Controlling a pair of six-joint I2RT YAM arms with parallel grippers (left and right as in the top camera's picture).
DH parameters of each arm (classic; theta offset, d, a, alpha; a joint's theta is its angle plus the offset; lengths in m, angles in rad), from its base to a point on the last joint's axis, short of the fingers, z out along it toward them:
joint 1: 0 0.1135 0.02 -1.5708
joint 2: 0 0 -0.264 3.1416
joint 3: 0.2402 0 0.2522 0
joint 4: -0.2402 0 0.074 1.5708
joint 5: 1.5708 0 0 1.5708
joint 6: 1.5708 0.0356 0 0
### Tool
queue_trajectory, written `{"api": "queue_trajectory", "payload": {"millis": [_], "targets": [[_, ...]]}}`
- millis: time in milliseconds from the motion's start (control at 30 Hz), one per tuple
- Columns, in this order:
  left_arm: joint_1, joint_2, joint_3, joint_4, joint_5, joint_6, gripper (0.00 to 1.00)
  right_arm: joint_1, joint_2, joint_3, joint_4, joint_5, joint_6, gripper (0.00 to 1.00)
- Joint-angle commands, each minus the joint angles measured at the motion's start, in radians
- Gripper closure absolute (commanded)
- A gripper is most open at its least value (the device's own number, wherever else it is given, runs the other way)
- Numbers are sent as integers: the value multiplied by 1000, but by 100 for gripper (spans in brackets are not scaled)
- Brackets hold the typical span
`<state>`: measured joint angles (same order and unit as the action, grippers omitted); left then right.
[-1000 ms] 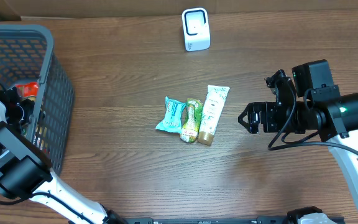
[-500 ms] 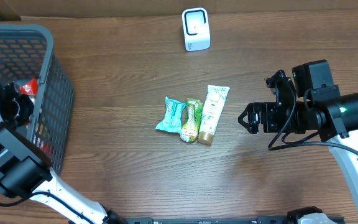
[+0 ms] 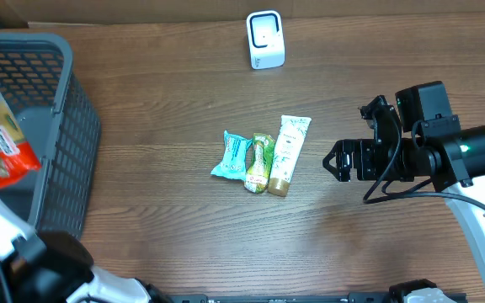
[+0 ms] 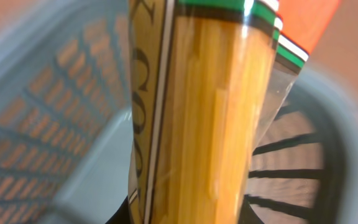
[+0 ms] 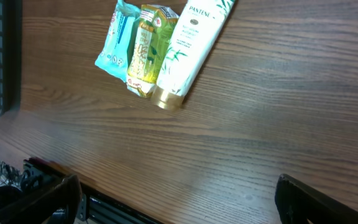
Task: Scan the item barcode
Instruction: 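Reach into the basket and grasp the San Remo spaghetti pack with left gripper, then lay the spaghetti pack on the table left of the wipe pack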
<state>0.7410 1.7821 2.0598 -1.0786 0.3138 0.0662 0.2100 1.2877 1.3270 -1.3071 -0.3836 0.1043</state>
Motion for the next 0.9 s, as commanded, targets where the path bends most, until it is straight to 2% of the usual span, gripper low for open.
{"api": "queue_trajectory", "payload": {"millis": [0,167,267,367,500,667,767,867], "targets": [[-2,-150,109,5,145,-45,96,3,0,19,-9,9,-6,0],[-3,-320,161,-2,220,-90,96,3,0,19,-14,-22,-6,0],[-21,-396,160,-58,293,-116,96,3,0,19,-10,-21,-6,0],[-95,-426,159,-161,335,-116,96,3,0,19,-4,-21,-6,0],[-254,-417,129,-327,293,-95,96,3,0,19,3,-21,-6,0],[-446,-393,-48,-407,114,-98,96,3,0,19,9,-21,-6,0],[-532,-388,-220,-341,70,-125,96,3,0,19,13,-21,-6,0],[-604,-386,-418,-205,42,-167,96,3,0,19,14,-21,-7,0]]}}
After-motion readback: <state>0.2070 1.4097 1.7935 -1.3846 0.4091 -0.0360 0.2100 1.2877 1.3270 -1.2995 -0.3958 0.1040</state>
